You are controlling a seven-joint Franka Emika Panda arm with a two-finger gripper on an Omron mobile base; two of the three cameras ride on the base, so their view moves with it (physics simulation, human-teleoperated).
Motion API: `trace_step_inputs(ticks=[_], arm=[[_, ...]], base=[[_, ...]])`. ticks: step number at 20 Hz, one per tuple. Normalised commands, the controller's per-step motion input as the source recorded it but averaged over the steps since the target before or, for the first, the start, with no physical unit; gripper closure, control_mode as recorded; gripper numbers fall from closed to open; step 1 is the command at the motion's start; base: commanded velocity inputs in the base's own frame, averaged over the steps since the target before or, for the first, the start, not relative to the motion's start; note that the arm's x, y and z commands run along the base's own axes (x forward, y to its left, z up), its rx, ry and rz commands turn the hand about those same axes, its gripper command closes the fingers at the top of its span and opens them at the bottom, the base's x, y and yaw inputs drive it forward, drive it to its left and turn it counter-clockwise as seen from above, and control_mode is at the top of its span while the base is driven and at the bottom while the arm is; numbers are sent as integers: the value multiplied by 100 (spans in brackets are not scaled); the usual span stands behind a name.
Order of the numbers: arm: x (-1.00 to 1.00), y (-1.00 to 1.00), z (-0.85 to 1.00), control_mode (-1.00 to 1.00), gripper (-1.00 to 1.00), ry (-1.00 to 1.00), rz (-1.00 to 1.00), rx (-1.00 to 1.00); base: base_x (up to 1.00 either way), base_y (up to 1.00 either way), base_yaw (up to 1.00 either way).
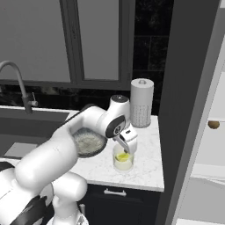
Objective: Grab a lemon wedge from the fridge and one ice cube from the ice bowl, and put them in the glass of lemonade.
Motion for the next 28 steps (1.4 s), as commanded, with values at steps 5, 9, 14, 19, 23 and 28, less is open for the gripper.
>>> trace_step_inputs(ticks=[5, 9, 14, 19, 23, 28], arm=[[-33, 25, 25, -100, -100, -8, 2, 0], [-43, 74, 10, -100, -100, -13, 7, 0], [25, 96, 4, -100, -100, 9, 18, 0], [57, 76, 21, -100, -100, 48, 42, -1], [59, 20, -5, -100, -100, 30, 40, 0], [22, 1, -25, -100, -100, 0, 18, 4]], base=[[0, 0, 0], [0, 0, 0], [0, 0, 0], [0, 0, 0], [0, 0, 0], [0, 0, 0]])
